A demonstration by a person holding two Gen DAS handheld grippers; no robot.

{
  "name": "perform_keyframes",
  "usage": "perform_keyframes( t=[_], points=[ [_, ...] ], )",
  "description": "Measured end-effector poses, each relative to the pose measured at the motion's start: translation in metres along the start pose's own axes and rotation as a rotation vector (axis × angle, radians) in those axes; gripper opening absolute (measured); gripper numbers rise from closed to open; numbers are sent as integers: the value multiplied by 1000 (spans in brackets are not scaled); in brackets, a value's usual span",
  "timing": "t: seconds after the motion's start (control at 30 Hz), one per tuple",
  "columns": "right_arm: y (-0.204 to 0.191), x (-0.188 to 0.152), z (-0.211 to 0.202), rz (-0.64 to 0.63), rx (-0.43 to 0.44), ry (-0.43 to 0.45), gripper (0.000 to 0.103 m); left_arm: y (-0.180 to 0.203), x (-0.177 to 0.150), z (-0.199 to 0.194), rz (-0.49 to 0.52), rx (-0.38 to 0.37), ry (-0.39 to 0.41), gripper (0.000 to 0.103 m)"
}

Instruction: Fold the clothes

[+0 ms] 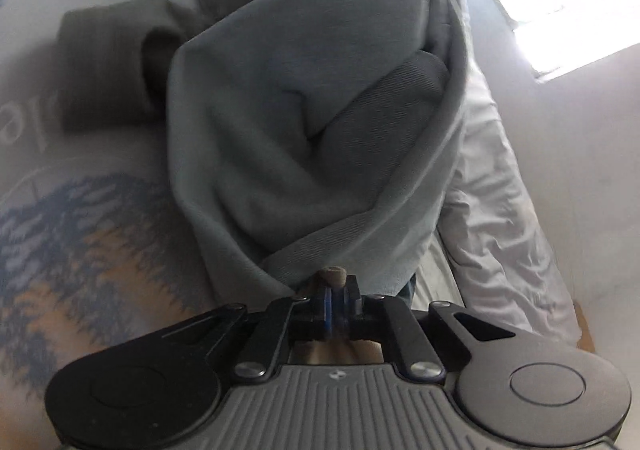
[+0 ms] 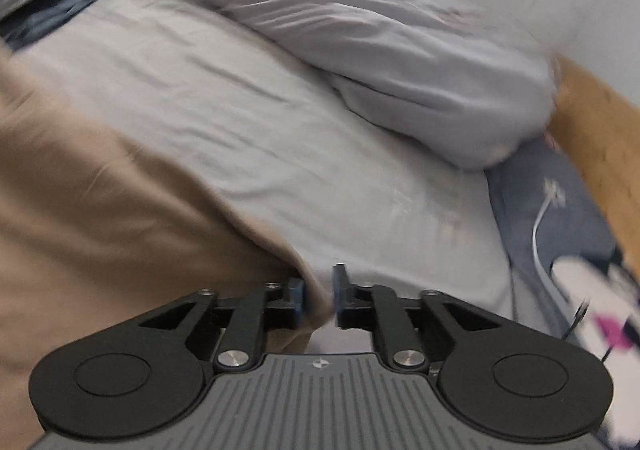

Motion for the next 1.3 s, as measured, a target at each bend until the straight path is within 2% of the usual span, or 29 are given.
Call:
perform_keyframes(
  t=[0.13, 0.17, 0.2, 0.27, 0.3, 0.43, 0.63, 0.7, 0.8, 0.87, 0.93, 1.07, 1.13, 1.23, 1.3],
  points=[
    [31, 10, -4, 184, -109, 59, 30, -1, 4, -13, 54, -51, 15, 22],
    [36, 10, -7, 208, -130, 68, 30, -1, 6, -19, 75, -52, 24, 34],
    [40, 11, -11, 224, -147, 79, 30, -1, 8, -27, 98, -49, 39, 42],
    [41, 13, -25, 240, -150, 107, 30, 0, 14, -48, 154, -33, 87, 68],
    [40, 13, -34, 250, -142, 124, 30, 0, 16, -59, 177, -28, 106, 70],
    [18, 13, -82, 308, -62, 205, 38, -4, 15, -99, 229, -74, 87, 72],
    [-26, 11, -160, 408, 84, 328, 39, -15, -14, -164, 299, -99, 35, 75],
    [-41, 11, -187, 440, 133, 368, 40, -24, -26, -179, 281, -106, 13, 76],
    [-62, 10, -227, 489, 207, 429, 47, -40, -45, -195, 241, -110, -21, 79],
    [-86, 5, -251, 518, 267, 472, 54, -51, -58, -206, 214, -113, -43, 79],
    [-113, -3, -275, 545, 331, 516, 55, -62, -70, -216, 186, -115, -66, 79],
    [-161, -29, -300, 583, 341, 570, 55, -83, -95, -238, 132, -121, -110, 79],
    [-180, -39, -302, 585, 356, 545, 55, -93, -106, -245, 96, -127, -133, 79],
    [-205, -49, -299, 576, 392, 483, 55, -101, -113, -245, 91, -126, -163, 79],
    [-216, -46, -303, 555, 417, 487, 55, -102, -114, -242, 87, -139, -185, 79]
  ],
)
Point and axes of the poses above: each gripper's, at about its wrist camera, not at the fingertips, and z roughly the way its jaws point, y to its right, x to its top, the point moved 7 cm from there along z, roughly the way its jaws point, and after that the axes turned 15 degrees about z, right-handed, at the moved point
